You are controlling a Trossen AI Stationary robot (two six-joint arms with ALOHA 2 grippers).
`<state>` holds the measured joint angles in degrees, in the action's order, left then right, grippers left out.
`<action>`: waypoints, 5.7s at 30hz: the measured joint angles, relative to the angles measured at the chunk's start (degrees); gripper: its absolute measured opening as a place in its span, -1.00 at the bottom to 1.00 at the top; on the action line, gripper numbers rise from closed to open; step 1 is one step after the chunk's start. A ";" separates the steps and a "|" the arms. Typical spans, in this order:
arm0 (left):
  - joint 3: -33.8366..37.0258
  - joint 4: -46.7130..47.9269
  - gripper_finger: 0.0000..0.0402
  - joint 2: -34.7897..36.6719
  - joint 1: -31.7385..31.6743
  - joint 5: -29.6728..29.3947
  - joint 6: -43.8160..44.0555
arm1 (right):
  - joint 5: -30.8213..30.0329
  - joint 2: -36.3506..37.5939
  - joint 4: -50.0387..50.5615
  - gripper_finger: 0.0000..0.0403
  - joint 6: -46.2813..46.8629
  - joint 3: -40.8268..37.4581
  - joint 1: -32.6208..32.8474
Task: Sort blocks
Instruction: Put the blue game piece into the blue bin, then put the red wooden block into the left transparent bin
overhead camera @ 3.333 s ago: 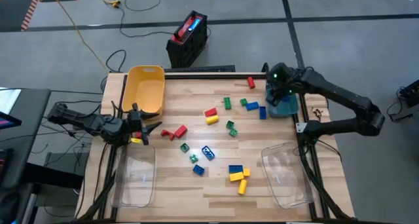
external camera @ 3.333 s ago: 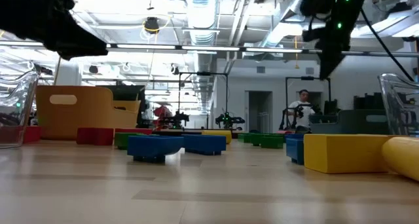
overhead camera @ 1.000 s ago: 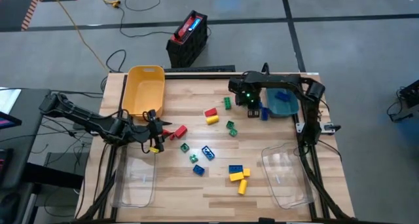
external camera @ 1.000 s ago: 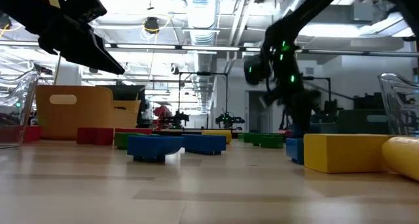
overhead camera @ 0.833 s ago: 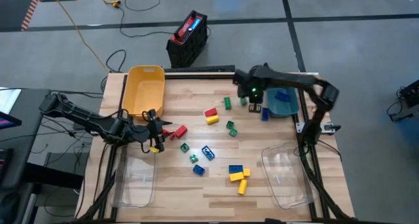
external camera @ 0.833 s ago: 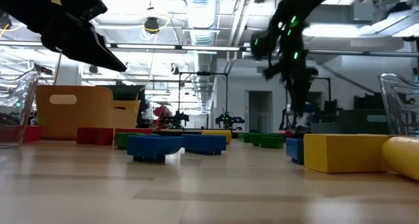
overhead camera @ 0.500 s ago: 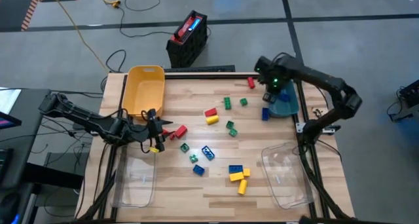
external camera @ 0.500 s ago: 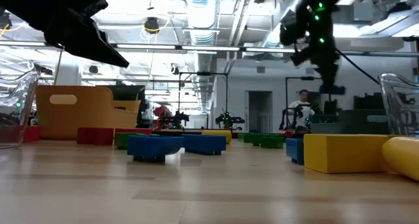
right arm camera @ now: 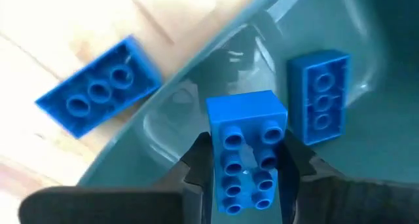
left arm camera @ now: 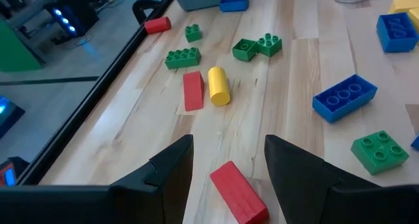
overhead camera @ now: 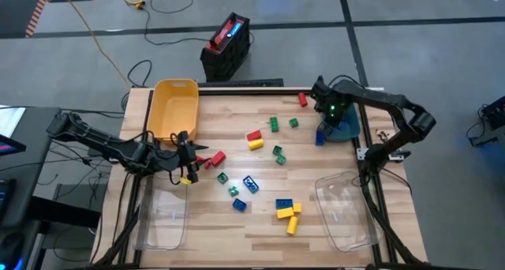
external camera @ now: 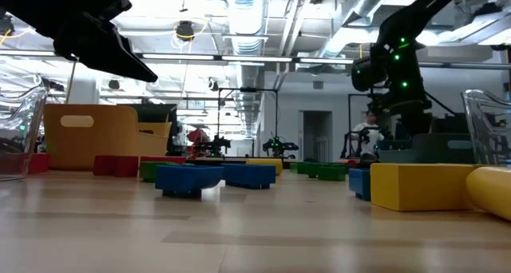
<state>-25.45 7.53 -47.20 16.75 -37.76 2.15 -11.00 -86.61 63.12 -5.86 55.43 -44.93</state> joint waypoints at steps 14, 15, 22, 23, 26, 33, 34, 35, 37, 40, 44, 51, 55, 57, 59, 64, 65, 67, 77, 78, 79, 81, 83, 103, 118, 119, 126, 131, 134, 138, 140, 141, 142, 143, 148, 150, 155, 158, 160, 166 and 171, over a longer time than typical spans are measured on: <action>0.00 -0.10 -0.08 0.00 0.02 -0.04 0.04 | -1.15 0.00 1.05 0.14 -0.19 0.26 0.26; 0.00 -0.09 -0.08 0.00 0.02 -0.04 0.04 | -2.03 0.10 1.67 0.18 -0.27 0.96 0.32; -0.02 0.49 -0.08 0.01 0.02 -0.07 0.50 | -2.65 0.81 4.52 0.23 -1.05 7.41 2.36; -0.02 0.61 -0.08 0.00 0.02 -0.07 0.69 | -2.63 0.83 4.51 0.23 -1.03 8.42 3.13; -0.04 0.75 -0.08 0.00 -0.09 -0.07 2.39 | -2.65 0.83 3.79 0.23 -1.06 10.79 6.61; -2.00 4.07 -0.08 -0.13 -1.13 1.99 4.77 | -4.22 3.76 -6.09 0.23 1.76 12.76 20.01; -3.24 5.79 -0.08 -0.45 -1.65 2.94 5.34 | -4.20 4.78 -8.65 0.23 1.65 12.66 22.32; -4.59 7.93 -0.08 -0.81 -2.17 3.77 5.86 | -4.18 5.61 -11.00 0.23 1.58 12.55 24.62; -6.89 12.45 -0.08 -1.80 -2.92 5.15 6.38 | -4.08 6.74 -15.23 0.23 2.01 12.18 28.61; -8.58 14.73 -0.08 -3.42 -3.96 7.11 5.94 | -3.85 7.28 -18.92 0.23 2.86 11.50 32.77; -9.24 14.63 -0.08 -6.24 -5.83 10.84 5.64 | -3.80 5.07 -24.65 0.24 3.04 11.05 37.33; -9.42 10.66 -0.08 -11.39 -9.01 11.79 2.47 | -0.13 -4.72 -29.99 0.24 0.06 13.18 40.22; -9.44 4.16 -0.08 -14.06 -10.16 11.89 -0.09 | -0.06 -8.14 -29.23 0.24 -1.71 14.85 40.43; -9.46 1.18 -0.08 -15.61 -10.79 12.72 -1.06 | -0.56 -8.01 -29.80 0.24 -1.86 14.91 41.06; -9.64 -0.27 -0.08 -17.58 -11.67 14.81 -1.54 | -0.90 -7.06 -31.78 0.24 -1.02 14.16 41.85; -13.10 -1.37 -0.08 -23.95 -13.86 15.91 -2.17 | -5.32 -3.38 -41.70 0.24 0.26 8.13 44.96; -14.07 -1.74 -0.08 -25.27 -14.26 16.01 -2.29 | -6.47 -2.68 -43.62 0.24 0.30 6.61 45.48; -16.10 -1.46 -0.08 -28.19 -15.24 16.19 -2.33 | -7.98 -1.41 -46.37 0.24 1.05 3.81 46.30; -22.37 -8.75 -0.08 -41.49 -20.02 25.31 -3.38 | -16.38 6.41 -51.03 0.24 4.37 -3.18 49.33; -22.95 -8.50 -0.08 -42.66 -20.26 25.32 -3.39 | -17.20 7.24 -51.74 0.24 4.70 -3.77 49.75; -23.75 -8.35 -0.08 -43.95 -20.44 25.33 -3.39 | -17.96 7.94 -52.75 0.24 5.21 -4.55 50.09; -25.52 -8.84 -0.08 -46.16 -20.72 25.29 -3.73 | -19.27 9.04 -55.84 0.24 5.87 -6.50 50.83; -27.44 -8.43 -0.08 -48.66 -20.70 25.29 -4.37 | -20.42 9.55 -60.75 0.24 6.04 -9.05 51.76; -30.36 -15.38 -0.08 -53.20 -26.36 30.59 -7.09 | -25.25 10.49 -69.12 0.24 6.93 -14.61 55.82; -30.42 -22.58 -0.08 -61.95 -26.21 30.91 -5.76 | -25.35 10.51 -69.17 0.24 7.03 -14.57 56.90; -30.42 -22.66 -0.08 -62.06 -26.21 30.79 -5.67 | -25.36 10.51 -69.17 0.24 7.05 -14.57 57.07; -30.14 -18.66 -0.08 -58.72 -24.58 32.39 -4.68 | -25.38 10.51 -68.71 0.24 7.38 -14.57 57.22; -30.27 -16.80 -0.08 -55.01 -23.26 30.84 -5.40 | -26.03 10.51 -68.75 0.24 7.38 -14.57 57.18; -30.25 -13.79 -0.08 -53.79 -22.99 29.98 -6.24 | -27.57 10.57 -68.63 0.24 7.39 -14.57 57.33; -30.29 -1.75 -0.08 -51.15 -22.97 32.25 -6.79 | -28.16 12.01 -65.60 0.24 8.77 -14.57 58.63; -30.21 4.54 -0.08 -49.63 -22.61 34.60 -6.30 | -28.14 13.36 -63.55 0.24 10.01 -14.57 59.35; -30.19 7.33 -0.08 -48.55 -22.11 34.71 -5.73 | -28.12 13.93 -62.80 0.24 10.43 -14.57 59.56; -30.20 9.64 -0.08 -47.15 -21.60 34.30 -5.00 | -28.16 14.29 -62.40 0.24 10.74 -14.57 59.71; -30.24 12.24 -0.08 -45.57 -21.13 33.30 -4.10 | -28.20 14.46 -62.42 0.24 10.81 -14.57 59.71; -30.25 21.05 -0.08 -40.17 -20.74 29.24 3.75 | -29.52 13.58 -65.31 0.24 10.97 -14.56 59.69; -30.29 22.90 -0.07 -38.59 -20.64 28.53 5.58 | -29.56 12.69 -66.07 0.24 10.99 -14.55 59.81; -30.29 28.40 0.03 -38.07 -20.91 27.04 10.83 | -29.57 9.23 -69.79 0.24 10.53 -14.55 59.95; -30.29 30.49 0.16 -39.72 -21.93 26.97 14.40 | -29.56 7.79 -70.21 0.24 10.28 -14.55 59.93; -30.25 31.45 0.27 -41.19 -22.81 27.25 15.88 | -29.56 7.32 -70.88 0.24 9.60 -14.55 59.92; -30.27 31.05 0.52 -45.70 -25.09 31.76 15.92 | -29.50 7.17 -73.06 0.24 8.11 -14.55 60.30; -30.27 29.85 0.59 -47.95 -25.62 34.01 14.48 | -29.47 7.17 -73.12 0.24 7.91 -14.55 60.28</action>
<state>-55.72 37.38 -95.15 -8.86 -3.75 16.63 -40.47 -79.44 -10.00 2.04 40.88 15.35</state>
